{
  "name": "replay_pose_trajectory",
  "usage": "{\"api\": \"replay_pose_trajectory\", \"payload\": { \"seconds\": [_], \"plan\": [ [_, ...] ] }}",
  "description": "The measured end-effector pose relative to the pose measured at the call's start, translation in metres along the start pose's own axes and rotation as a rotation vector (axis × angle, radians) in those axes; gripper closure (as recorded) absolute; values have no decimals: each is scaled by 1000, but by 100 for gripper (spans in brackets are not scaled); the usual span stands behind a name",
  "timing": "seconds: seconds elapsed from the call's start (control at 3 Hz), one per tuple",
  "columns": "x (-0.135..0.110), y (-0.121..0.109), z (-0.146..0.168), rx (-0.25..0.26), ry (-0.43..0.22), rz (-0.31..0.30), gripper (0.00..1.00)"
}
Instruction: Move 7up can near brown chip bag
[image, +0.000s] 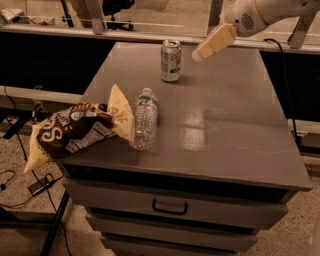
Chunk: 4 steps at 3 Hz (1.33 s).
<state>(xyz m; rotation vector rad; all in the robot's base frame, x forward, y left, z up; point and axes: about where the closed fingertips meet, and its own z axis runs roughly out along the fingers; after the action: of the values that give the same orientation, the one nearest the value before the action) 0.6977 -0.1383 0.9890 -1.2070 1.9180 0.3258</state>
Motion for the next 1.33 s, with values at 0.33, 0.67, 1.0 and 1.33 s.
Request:
{"api": "replay_pose_trajectory", "payload": {
  "seconds": [0.33, 0.67, 1.0, 1.33],
  "plan": [
    [-28, 1, 30, -40, -87, 61, 0],
    [-35, -4, 61, -19, -106, 114, 0],
    [-33, -6, 94, -3, -131, 158, 0],
    [-39, -3, 118, -1, -165, 171, 0]
  ]
}}
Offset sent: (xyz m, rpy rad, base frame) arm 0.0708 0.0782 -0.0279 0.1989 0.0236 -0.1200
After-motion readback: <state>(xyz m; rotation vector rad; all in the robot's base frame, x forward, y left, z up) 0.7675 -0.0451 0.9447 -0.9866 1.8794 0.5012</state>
